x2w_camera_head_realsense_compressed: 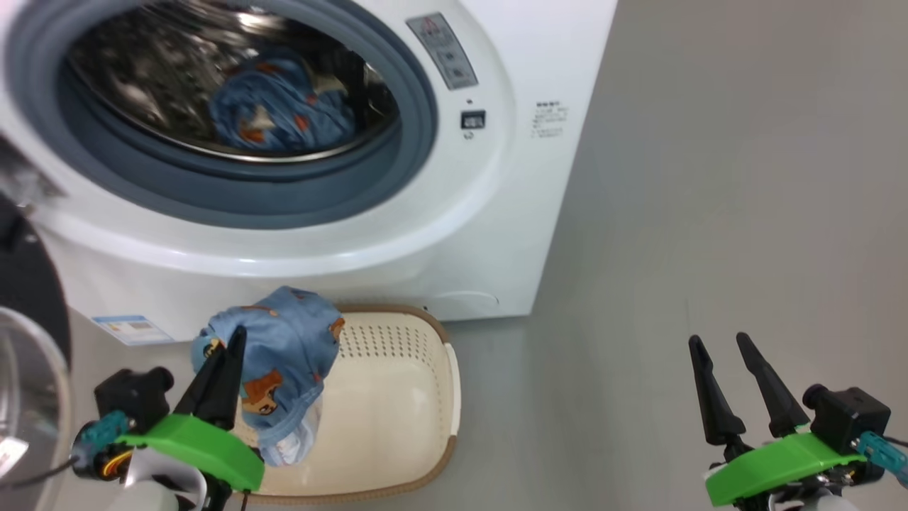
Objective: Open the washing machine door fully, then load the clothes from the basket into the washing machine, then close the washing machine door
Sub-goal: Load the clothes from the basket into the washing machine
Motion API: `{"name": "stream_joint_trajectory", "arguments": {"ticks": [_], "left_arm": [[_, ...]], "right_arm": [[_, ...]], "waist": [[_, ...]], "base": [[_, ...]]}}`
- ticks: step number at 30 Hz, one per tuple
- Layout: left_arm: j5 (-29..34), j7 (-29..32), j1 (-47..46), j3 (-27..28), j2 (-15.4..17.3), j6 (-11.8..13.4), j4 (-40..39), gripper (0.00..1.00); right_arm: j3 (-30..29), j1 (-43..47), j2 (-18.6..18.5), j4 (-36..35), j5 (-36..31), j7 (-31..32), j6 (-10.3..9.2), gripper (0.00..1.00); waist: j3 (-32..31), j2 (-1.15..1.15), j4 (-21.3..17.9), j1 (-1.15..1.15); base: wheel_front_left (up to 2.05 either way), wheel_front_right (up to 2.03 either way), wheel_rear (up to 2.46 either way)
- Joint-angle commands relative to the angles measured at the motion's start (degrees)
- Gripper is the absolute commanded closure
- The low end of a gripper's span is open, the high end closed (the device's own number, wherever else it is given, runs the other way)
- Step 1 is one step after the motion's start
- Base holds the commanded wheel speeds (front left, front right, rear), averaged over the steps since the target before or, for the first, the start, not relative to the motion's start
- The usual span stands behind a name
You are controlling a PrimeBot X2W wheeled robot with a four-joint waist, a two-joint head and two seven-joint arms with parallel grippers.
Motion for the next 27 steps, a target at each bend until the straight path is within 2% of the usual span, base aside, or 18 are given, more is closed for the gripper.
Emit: {"name": "stream_joint_trajectory", "arguments": {"ticks": [1, 16, 27], "left_arm": [[1.2, -0.6, 0.4, 3.2, 1.1, -0.1, -2.5, 1.0], [12.9, -0.6, 13.3, 16.5, -3.6, -0.1, -18.8, 1.0], [15.6, -0.6, 17.4, 19.6, -7.1, -0.1, -23.3, 1.0]], "right_arm": [[1.1, 0.6, -0.9, -1.3, 0.5, -0.3, 0.09, 0.0], [0.2, 4.0, -1.4, -2.2, 0.7, -0.3, 0.09, 0.0], [-0.9, 4.6, -1.1, -2.7, 0.6, -0.3, 0.09, 0.0]], "waist": [[-2.7, 0.0, 2.2, 0.0], [-5.2, 0.0, 4.1, 0.0], [-4.8, 0.0, 4.9, 0.0]], "base": [[0.0, 0.0, 0.0], [0.0, 0.0, 0.0], [0.0, 0.0, 0.0]]}}
